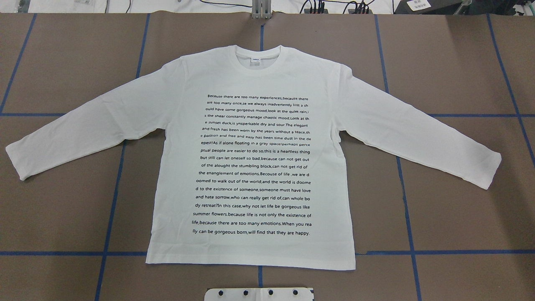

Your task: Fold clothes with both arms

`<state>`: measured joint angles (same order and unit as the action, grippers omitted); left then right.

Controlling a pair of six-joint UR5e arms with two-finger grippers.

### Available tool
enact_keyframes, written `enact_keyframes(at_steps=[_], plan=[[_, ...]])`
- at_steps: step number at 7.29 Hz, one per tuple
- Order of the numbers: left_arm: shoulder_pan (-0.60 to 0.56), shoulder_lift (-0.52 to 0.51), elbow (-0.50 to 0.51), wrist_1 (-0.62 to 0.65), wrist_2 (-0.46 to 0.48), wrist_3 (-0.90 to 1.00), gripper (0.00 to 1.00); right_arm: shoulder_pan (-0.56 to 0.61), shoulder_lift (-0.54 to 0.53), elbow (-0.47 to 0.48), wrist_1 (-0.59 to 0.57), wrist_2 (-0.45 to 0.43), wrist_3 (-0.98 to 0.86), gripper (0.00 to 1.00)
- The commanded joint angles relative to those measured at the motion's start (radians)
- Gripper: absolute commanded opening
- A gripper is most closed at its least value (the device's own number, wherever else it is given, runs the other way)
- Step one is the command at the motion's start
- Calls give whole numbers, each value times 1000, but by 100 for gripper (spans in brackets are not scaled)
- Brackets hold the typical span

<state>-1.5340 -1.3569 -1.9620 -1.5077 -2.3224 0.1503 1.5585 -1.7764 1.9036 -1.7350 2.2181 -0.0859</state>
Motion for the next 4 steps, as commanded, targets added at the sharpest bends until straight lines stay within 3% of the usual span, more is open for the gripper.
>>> enact_keyframes(at_steps=[1,3,4], plan=[[0,-1,-3,-29,1,0,100,0,0,0,2,0,3,100],[2,-5,-21,-92,1,0,100,-2,3,18,18,0,11,100],[3,-34,-24,-139,8,-12,100,0,3,19,149,3,12,100]])
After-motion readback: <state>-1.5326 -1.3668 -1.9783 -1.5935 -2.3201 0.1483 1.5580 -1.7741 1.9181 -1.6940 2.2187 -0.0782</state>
